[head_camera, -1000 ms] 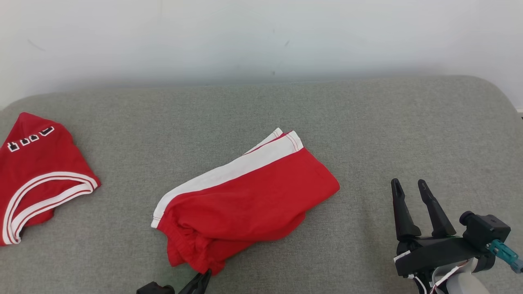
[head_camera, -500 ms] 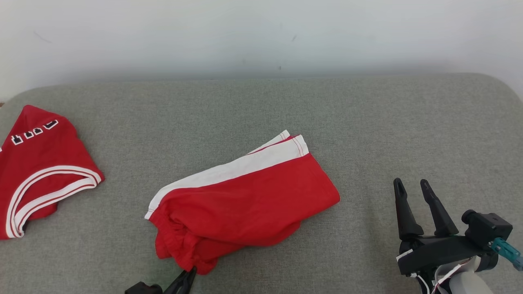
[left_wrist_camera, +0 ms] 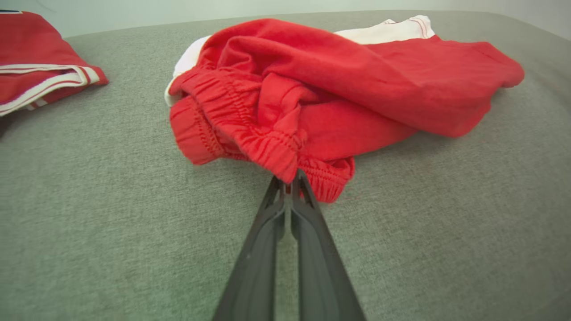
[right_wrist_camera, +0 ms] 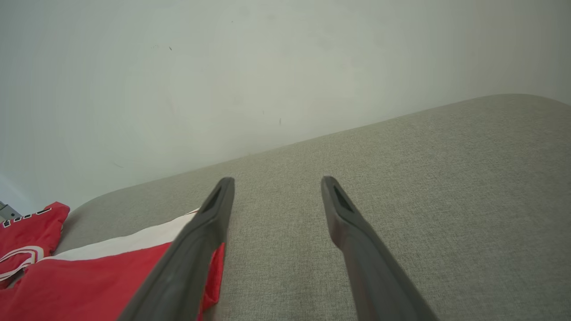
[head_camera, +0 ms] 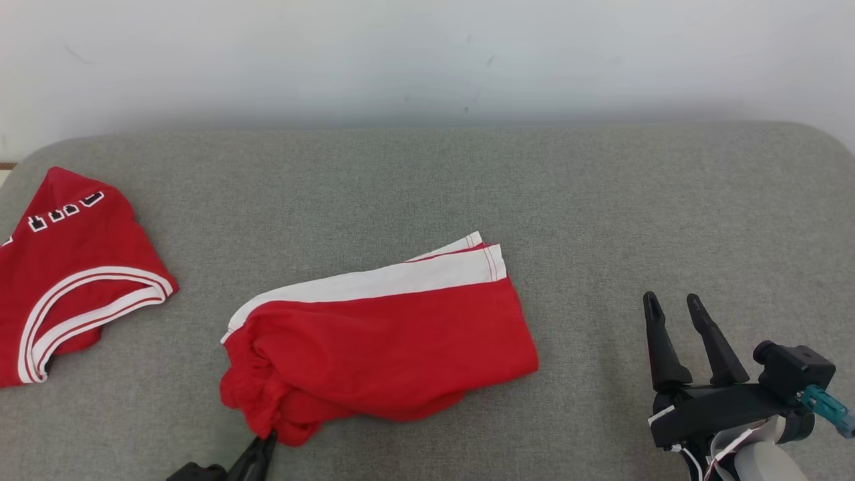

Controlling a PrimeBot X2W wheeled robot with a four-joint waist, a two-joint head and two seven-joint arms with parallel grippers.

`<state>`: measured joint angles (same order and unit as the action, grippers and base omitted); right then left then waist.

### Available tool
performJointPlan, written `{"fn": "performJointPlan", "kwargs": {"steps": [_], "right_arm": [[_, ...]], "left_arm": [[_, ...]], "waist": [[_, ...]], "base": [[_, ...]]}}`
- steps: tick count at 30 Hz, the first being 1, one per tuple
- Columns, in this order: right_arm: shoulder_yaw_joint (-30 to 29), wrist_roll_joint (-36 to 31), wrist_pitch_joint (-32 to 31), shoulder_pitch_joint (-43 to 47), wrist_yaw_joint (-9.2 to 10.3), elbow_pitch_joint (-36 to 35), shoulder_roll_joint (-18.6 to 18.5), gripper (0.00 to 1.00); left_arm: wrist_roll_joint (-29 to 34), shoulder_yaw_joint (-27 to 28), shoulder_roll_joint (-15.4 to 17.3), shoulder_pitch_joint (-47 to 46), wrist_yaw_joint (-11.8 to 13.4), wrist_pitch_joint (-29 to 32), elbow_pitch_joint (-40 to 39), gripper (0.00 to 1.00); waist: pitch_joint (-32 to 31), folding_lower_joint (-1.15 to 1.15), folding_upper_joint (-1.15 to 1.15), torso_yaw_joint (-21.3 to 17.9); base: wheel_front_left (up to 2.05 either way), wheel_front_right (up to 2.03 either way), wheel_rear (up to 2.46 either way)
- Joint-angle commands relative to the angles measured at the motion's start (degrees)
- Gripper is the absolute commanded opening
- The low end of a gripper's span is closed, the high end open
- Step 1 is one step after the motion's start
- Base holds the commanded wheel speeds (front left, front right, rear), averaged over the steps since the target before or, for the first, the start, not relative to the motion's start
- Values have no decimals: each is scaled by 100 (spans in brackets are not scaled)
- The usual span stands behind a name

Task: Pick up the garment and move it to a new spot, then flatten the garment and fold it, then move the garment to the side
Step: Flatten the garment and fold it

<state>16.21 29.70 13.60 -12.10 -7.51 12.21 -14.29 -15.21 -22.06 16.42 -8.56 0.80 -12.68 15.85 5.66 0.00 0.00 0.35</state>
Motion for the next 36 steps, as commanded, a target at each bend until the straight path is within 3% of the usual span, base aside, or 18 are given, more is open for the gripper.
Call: {"fn": "performJointPlan", "kwargs": {"steps": [1,15,16,17,18,36], "right_arm": [[17,-15,-7,8,4,19,-15,100],[94,47,-34,56,4,90,24,100],[111,54,-40,57,4,96,28,100],[132,62,-51,59,4,109,35,100],[157,81,-77,61,4,118,42,100],[731,344,-524,-61,4,650,160,100]], "left_arm": [[-35,40,59,-51,33,-48,34,0],[-138,78,-80,-94,92,-208,373,0],[-119,95,-81,-101,116,-212,374,12],[-105,105,-92,-97,136,-215,384,69],[-113,129,-110,-82,156,-223,385,100],[191,921,-608,450,436,-264,-845,100]], "waist": [[-7,0,0,-5],[-72,0,0,-27],[-80,0,0,-21],[-90,0,0,-15],[-102,0,0,-9],[-186,0,0,371]], "base": [[0,0,0],[0,0,0],[0,0,0],[0,0,0],[0,0,0],[0,0,0]]}}
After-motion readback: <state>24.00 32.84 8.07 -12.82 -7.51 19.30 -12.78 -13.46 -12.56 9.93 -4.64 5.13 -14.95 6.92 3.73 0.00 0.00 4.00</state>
